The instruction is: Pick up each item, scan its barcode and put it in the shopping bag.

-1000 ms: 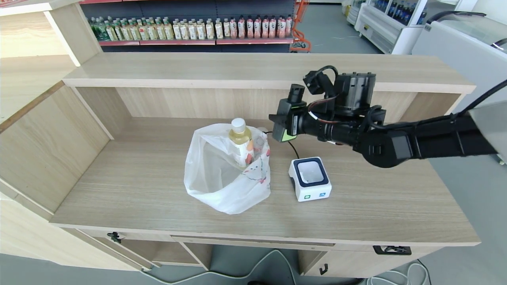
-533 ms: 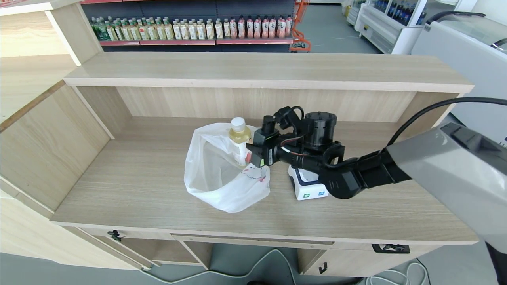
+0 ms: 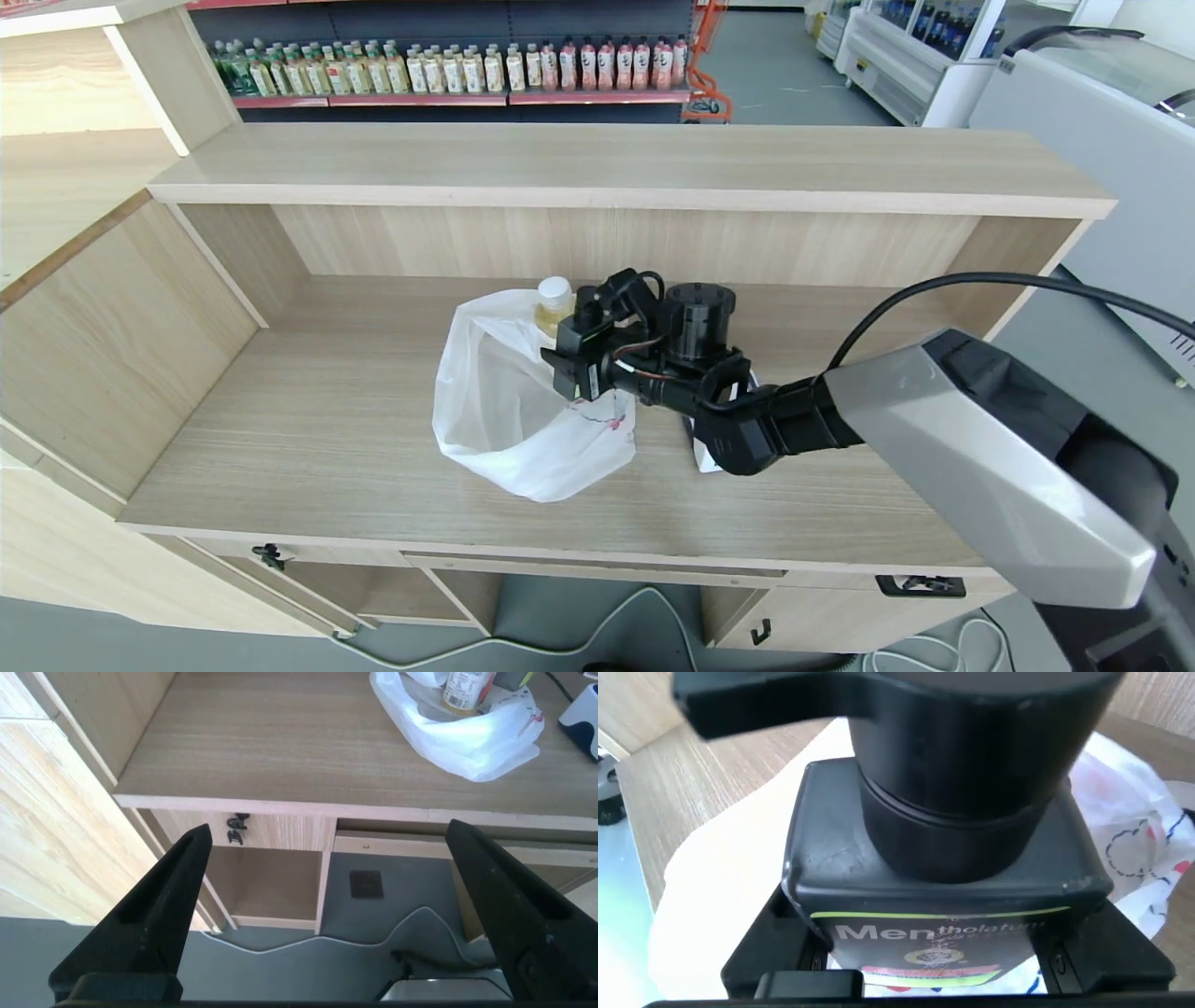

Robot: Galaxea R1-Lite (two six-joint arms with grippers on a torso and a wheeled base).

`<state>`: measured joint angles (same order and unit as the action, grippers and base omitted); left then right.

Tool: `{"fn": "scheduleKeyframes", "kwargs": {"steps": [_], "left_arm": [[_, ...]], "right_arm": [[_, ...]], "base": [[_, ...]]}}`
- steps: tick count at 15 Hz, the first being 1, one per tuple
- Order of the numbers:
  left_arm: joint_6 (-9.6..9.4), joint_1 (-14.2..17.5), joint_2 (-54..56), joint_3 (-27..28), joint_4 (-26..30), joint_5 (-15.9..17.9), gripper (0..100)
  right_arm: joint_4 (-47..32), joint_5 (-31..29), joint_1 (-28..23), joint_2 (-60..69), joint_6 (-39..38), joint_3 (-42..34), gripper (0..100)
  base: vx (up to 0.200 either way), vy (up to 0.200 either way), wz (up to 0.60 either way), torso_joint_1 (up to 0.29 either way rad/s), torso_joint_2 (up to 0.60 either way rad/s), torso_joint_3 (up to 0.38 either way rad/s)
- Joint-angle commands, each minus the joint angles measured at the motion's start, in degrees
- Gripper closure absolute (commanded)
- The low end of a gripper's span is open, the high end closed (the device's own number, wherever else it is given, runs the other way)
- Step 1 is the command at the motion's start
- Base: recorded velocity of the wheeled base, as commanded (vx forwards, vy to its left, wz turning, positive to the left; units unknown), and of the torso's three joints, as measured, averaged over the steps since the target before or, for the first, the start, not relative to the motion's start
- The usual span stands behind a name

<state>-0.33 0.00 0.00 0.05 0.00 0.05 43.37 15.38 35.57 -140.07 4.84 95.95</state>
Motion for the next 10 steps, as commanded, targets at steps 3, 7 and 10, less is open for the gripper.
{"fn": "scheduleKeyframes", "kwargs": {"steps": [3, 7, 10], "left_arm": [[-0.02, 0.0, 0.0, 0.0, 0.0, 0.0, 0], [-0.02, 0.0, 0.0, 0.0, 0.0, 0.0, 0], [-0.02, 0.0, 0.0, 0.0, 0.0, 0.0, 0]], "right_arm": [[0.4, 0.2, 0.3, -4.7, 0.2, 2.2, 100], [0.1, 0.2, 0.3, -6.8, 0.6, 4.9, 100], [0.2, 0.1, 0.3, -6.6, 1.0, 4.6, 100]], "base": [[0.000, 0.000, 0.00, 0.000, 0.00, 0.000], [0.000, 0.000, 0.00, 0.000, 0.00, 0.000], [0.000, 0.000, 0.00, 0.000, 0.00, 0.000]]}}
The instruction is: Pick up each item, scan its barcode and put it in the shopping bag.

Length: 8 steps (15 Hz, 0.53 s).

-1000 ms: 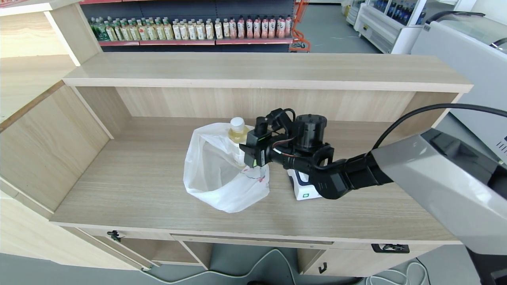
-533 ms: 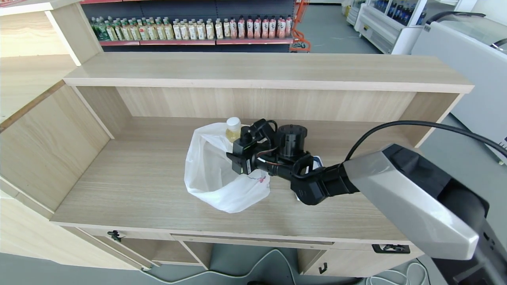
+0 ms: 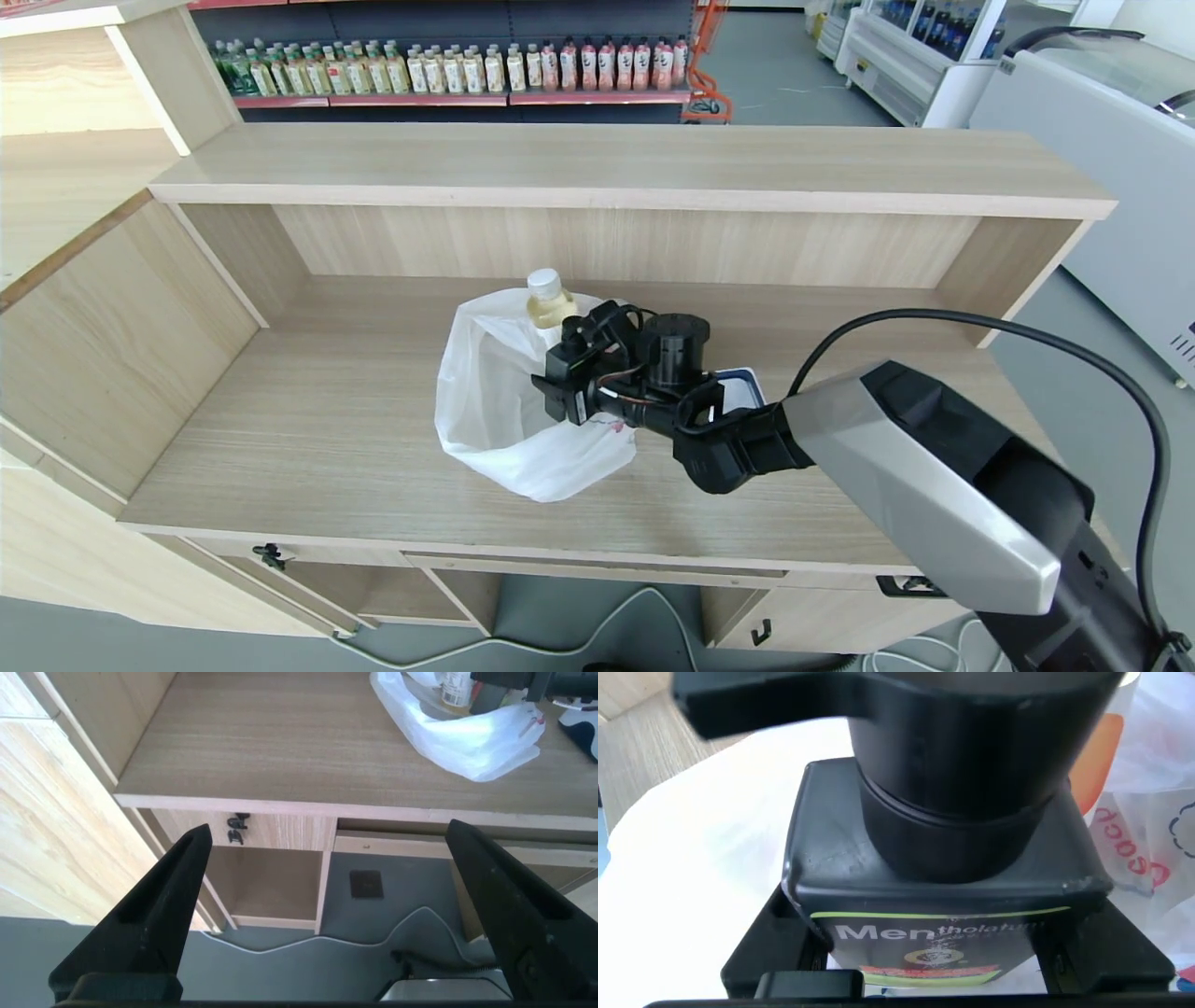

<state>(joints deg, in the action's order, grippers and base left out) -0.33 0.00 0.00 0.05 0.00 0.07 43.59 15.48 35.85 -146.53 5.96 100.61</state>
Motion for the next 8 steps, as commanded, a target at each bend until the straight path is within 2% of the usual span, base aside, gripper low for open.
{"fn": "scheduleKeyframes", "kwargs": {"steps": [1, 8], "left_arm": [[-0.02, 0.0, 0.0, 0.0, 0.0, 0.0, 0], [-0.11, 0.0, 0.0, 0.0, -0.1, 0.0, 0]], "right_arm": [[0.0, 0.0, 0.0, 0.0, 0.2, -0.1, 100], [3.3, 0.0, 0.4, 3.1, 2.4, -9.6, 100]], "base": [[0.000, 0.000, 0.00, 0.000, 0.00, 0.000], [0.000, 0.000, 0.00, 0.000, 0.00, 0.000]]}}
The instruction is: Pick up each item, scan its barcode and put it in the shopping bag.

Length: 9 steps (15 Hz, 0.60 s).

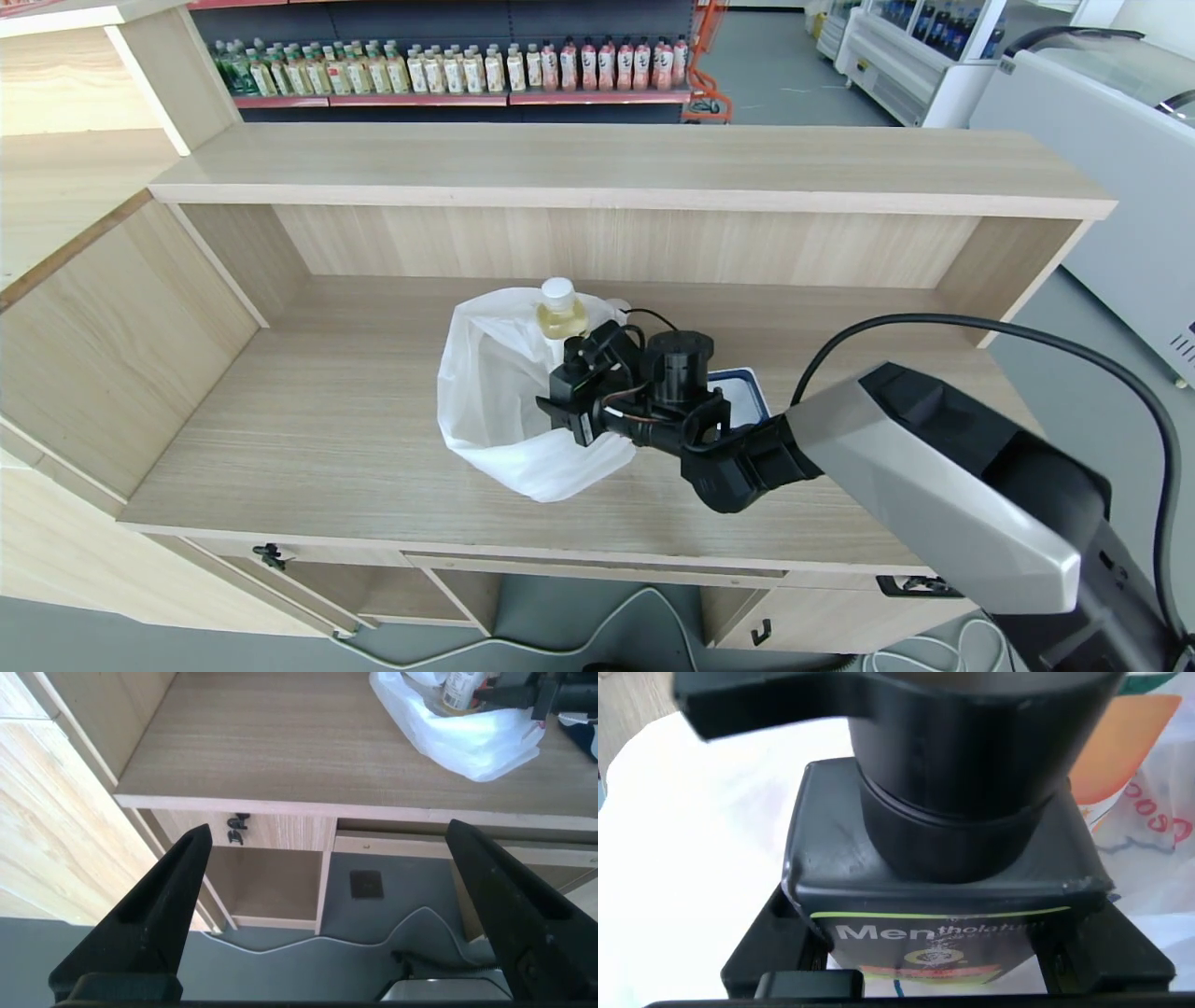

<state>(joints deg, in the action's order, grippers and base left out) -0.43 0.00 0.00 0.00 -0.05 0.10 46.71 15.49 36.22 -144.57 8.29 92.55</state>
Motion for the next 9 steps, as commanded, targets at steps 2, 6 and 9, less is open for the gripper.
{"fn": "scheduleKeyframes", "kwargs": {"steps": [2, 6, 9], "left_arm": [[-0.01, 0.0, 0.0, 0.1, 0.0, 0.0, 0], [-0.10, 0.0, 0.0, 0.0, 0.0, 0.0, 0], [-0.10, 0.0, 0.0, 0.0, 0.0, 0.0, 0]], "right_arm": [[1.1, 0.0, 0.1, 1.5, 0.3, -2.7, 100], [1.1, 0.0, 0.1, 1.6, 0.5, -3.3, 0], [2.0, 0.1, 0.1, 1.7, 0.4, -3.1, 0]], "base": [[0.000, 0.000, 0.00, 0.000, 0.00, 0.000], [0.000, 0.000, 0.00, 0.000, 0.00, 0.000], [0.000, 0.000, 0.00, 0.000, 0.00, 0.000]]}}
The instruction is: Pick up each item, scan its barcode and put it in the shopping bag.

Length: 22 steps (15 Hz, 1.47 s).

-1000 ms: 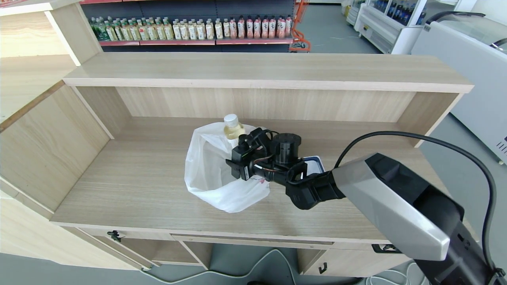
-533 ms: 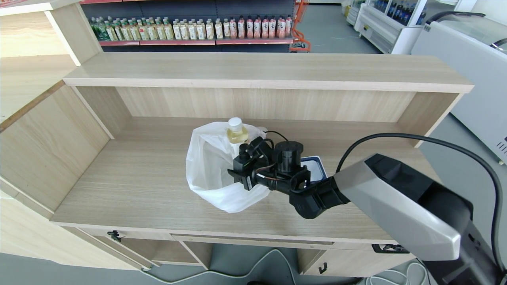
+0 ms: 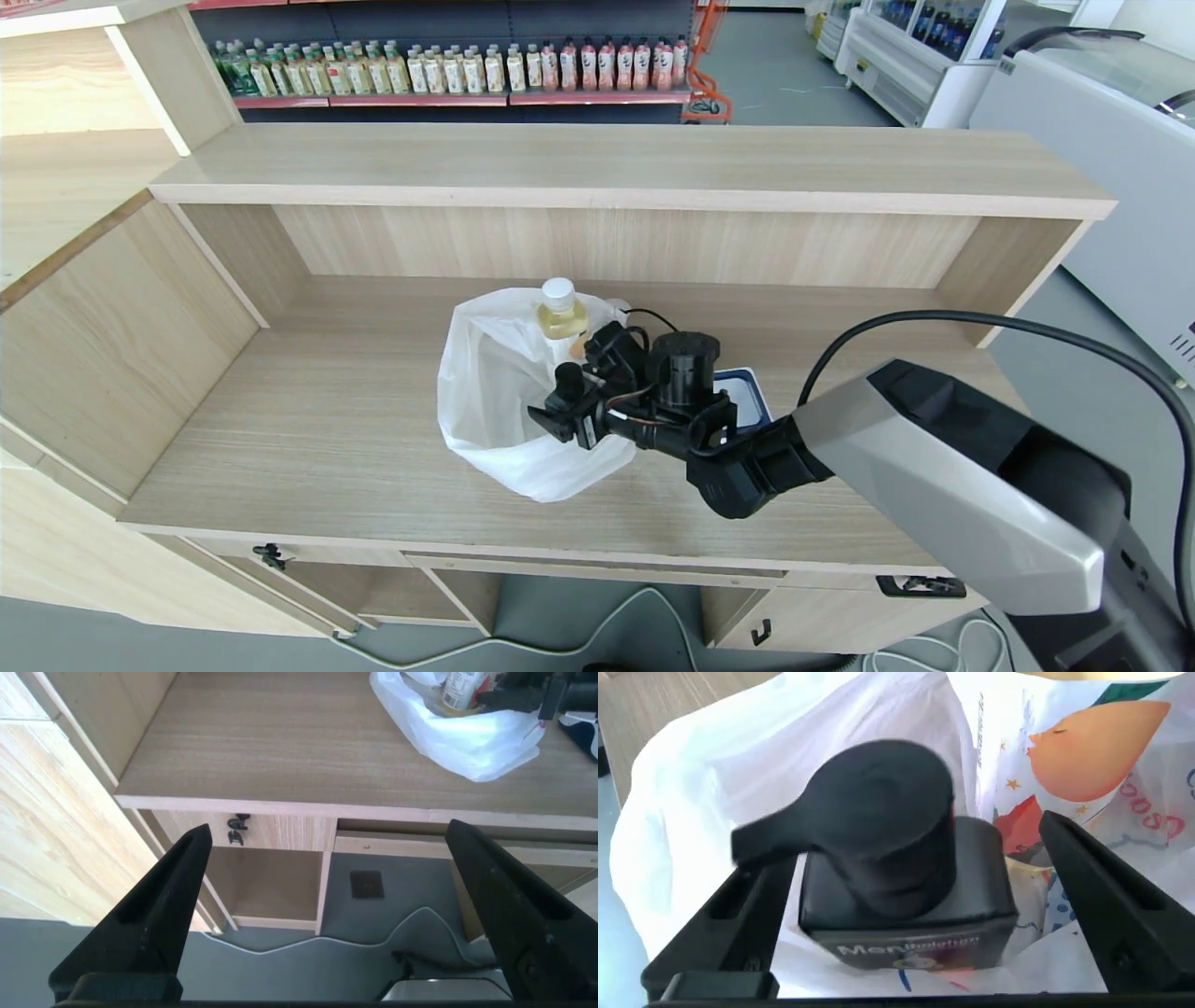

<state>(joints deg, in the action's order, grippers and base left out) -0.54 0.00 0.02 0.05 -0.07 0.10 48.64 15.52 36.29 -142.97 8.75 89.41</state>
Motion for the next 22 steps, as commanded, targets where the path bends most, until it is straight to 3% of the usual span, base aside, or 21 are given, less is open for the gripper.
{"fn": "scheduleKeyframes", "kwargs": {"steps": [1, 11, 14, 17, 19, 20, 22], "left_arm": [[0.01, 0.0, 0.0, 0.0, 0.0, 0.0, 0], [-0.52, 0.0, 0.0, 0.0, 0.0, 0.0, 0], [-0.08, 0.0, 0.0, 0.0, 0.1, -0.1, 0], [0.36, 0.0, 0.0, 0.0, 0.1, -0.1, 0], [0.36, 0.0, 0.0, 0.0, 0.1, -0.1, 0], [0.36, 0.0, 0.0, 0.0, 0.1, -0.1, 0], [0.36, 0.0, 0.0, 0.0, 0.1, -0.1, 0]], "right_arm": [[0.4, 0.0, 0.0, 0.7, -0.1, -0.1, 0], [0.3, -1.1, -2.2, 15.7, -9.1, -7.2, 0], [-0.8, -2.3, -6.9, 22.4, -11.3, -12.3, 0], [-3.8, -2.8, -15.1, 33.7, -11.0, -21.3, 0], [-11.8, -7.0, -20.1, 43.7, -8.8, -27.4, 0], [-17.3, -12.7, -22.8, 50.5, -8.2, -31.3, 0], [-22.0, -18.5, -25.7, 60.4, -8.2, -37.8, 0]], "base": [[0.000, 0.000, 0.00, 0.000, 0.00, 0.000], [0.000, 0.000, 0.00, 0.000, 0.00, 0.000], [0.000, 0.000, 0.00, 0.000, 0.00, 0.000], [0.000, 0.000, 0.00, 0.000, 0.00, 0.000], [0.000, 0.000, 0.00, 0.000, 0.00, 0.000], [0.000, 0.000, 0.00, 0.000, 0.00, 0.000], [0.000, 0.000, 0.00, 0.000, 0.00, 0.000]]}}
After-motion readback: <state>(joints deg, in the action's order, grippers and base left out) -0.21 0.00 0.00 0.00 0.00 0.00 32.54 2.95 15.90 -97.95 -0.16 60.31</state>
